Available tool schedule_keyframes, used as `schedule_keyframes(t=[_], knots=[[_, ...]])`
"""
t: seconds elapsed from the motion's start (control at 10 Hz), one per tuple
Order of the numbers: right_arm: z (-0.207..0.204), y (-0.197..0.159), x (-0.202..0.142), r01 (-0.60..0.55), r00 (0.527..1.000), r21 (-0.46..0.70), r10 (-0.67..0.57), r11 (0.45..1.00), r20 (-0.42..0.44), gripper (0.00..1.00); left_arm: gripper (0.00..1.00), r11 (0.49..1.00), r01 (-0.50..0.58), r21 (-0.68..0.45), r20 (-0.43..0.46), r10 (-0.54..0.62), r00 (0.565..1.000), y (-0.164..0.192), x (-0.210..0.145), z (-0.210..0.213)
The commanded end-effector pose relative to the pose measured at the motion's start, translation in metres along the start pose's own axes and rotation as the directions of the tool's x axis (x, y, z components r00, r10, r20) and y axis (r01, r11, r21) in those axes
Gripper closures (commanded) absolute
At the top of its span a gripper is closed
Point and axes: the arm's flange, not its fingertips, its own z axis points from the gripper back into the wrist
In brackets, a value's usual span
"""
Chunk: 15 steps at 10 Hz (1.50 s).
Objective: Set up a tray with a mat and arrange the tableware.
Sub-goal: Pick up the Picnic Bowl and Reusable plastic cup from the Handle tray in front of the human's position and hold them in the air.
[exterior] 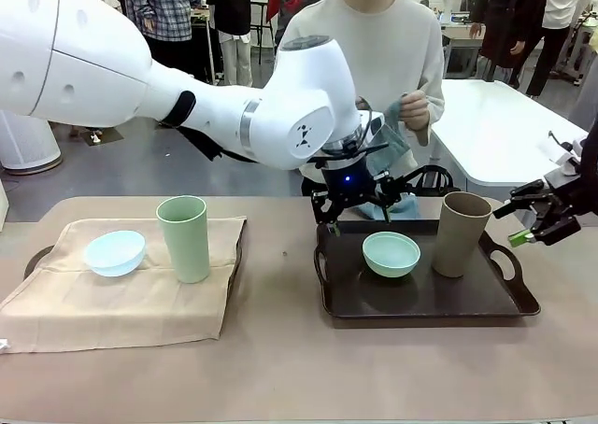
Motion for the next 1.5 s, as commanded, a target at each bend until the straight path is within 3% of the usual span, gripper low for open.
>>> schedule_keyframes(t=[0.0, 0.5, 0.7, 1.4], knots=[[-0.013, 0.017, 0.011, -0.038, 0.999, -0.012, 0.038, 0.999, 0.010, 0.00, 0.00, 1.000, 0.000, -0.017, -0.005, -0.001, 1.000, 0.016, -0.001, -0.001], [-0.029, 0.011, 0.009, -0.073, 0.997, -0.064, 0.075, 0.995, 0.030, 0.00, 0.00, 0.998, 0.056, 0.016, -0.055, -0.055, 0.997, 0.016, 0.005, -0.024], [-0.038, -0.005, 0.000, -0.013, 1.000, -0.097, 0.015, 0.995, 0.015, 0.00, 0.00, 0.989, 0.145, 0.022, -0.079, -0.142, 0.987, 0.013, -0.008, -0.030], [-0.079, -0.018, 0.010, 0.026, 0.999, -0.036, -0.027, 0.999, -0.036, 0.00, 0.00, 0.969, 0.241, 0.046, -0.086, -0.237, 0.968, 0.012, -0.005, -0.060]])
